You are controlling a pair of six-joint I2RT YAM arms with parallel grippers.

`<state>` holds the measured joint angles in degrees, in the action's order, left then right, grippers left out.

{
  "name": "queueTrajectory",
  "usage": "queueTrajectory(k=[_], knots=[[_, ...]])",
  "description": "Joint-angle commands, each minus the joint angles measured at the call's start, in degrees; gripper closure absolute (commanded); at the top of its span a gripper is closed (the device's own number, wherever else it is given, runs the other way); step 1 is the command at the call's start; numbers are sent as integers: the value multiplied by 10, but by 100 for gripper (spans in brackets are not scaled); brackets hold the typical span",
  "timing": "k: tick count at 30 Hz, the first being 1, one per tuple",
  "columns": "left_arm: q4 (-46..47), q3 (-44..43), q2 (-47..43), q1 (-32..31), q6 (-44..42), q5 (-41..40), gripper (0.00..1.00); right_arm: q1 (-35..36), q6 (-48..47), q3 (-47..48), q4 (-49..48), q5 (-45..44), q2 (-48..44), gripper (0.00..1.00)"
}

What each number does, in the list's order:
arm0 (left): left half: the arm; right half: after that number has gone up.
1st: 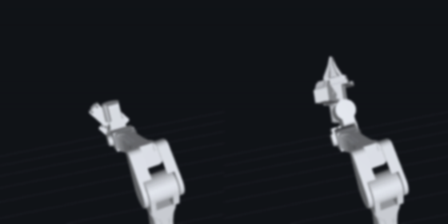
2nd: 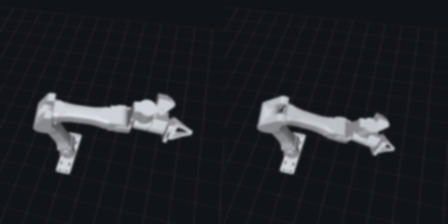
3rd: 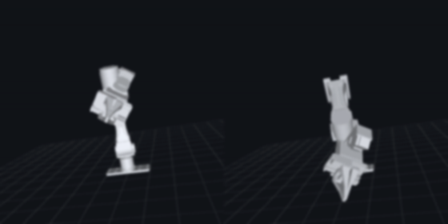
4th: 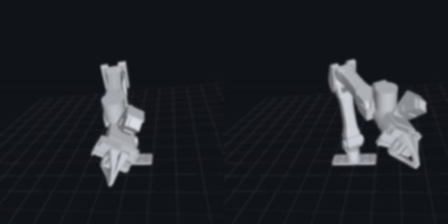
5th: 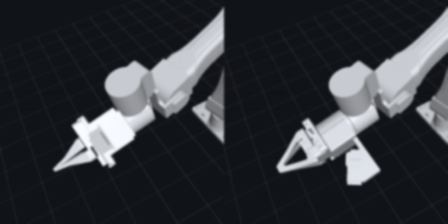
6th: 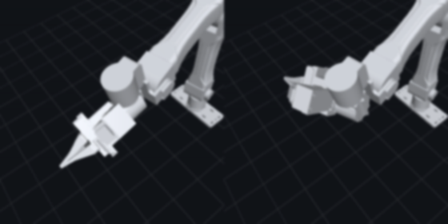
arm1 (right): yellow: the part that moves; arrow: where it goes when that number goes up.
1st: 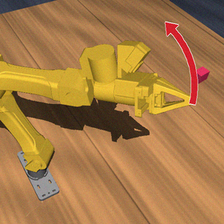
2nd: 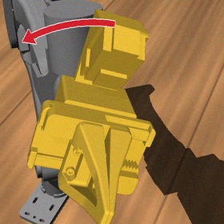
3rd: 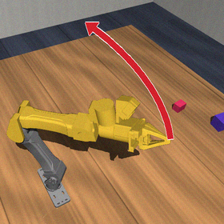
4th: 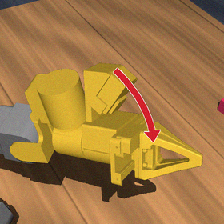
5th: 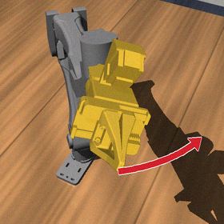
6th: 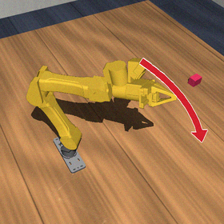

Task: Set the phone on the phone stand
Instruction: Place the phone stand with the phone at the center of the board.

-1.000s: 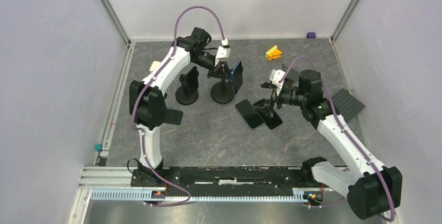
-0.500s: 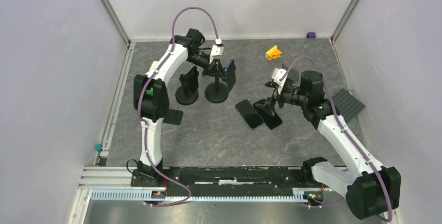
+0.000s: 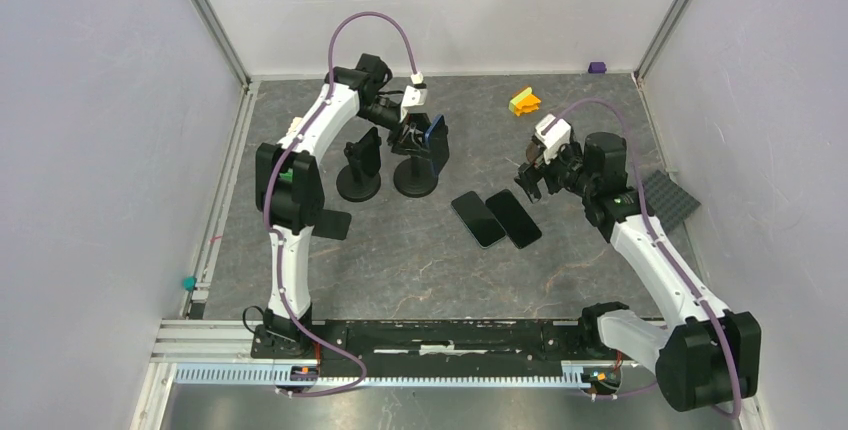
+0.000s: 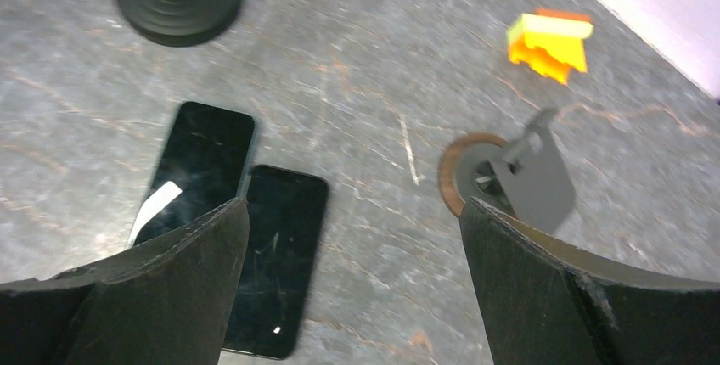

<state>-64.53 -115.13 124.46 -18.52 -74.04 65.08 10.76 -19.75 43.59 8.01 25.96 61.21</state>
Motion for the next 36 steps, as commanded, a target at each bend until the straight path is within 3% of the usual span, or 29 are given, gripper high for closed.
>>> queueTrajectory(k=[1,3,9,13,18,21,25,36], knots=[[38,-11,-44,8,28,6,24,-10,-26,21,-17,-108,13,2],[59,-3,-55,10,46,-14,14,-13,-36,23,-17,-135,24,2],[77,14,-93,14,67,-62,0,-16,-26,41,-41,-192,78,2],[77,14,-121,14,94,-91,0,-15,1,67,-74,-221,135,3],[81,30,-185,15,164,-174,0,-15,34,116,-114,-255,233,15],[88,72,-243,14,209,-214,0,-14,34,154,-114,-255,294,15],[91,151,-335,14,248,-207,0,-15,34,175,-114,-255,347,15],[212,370,-561,11,376,-163,0,-15,34,193,-114,-255,397,15]])
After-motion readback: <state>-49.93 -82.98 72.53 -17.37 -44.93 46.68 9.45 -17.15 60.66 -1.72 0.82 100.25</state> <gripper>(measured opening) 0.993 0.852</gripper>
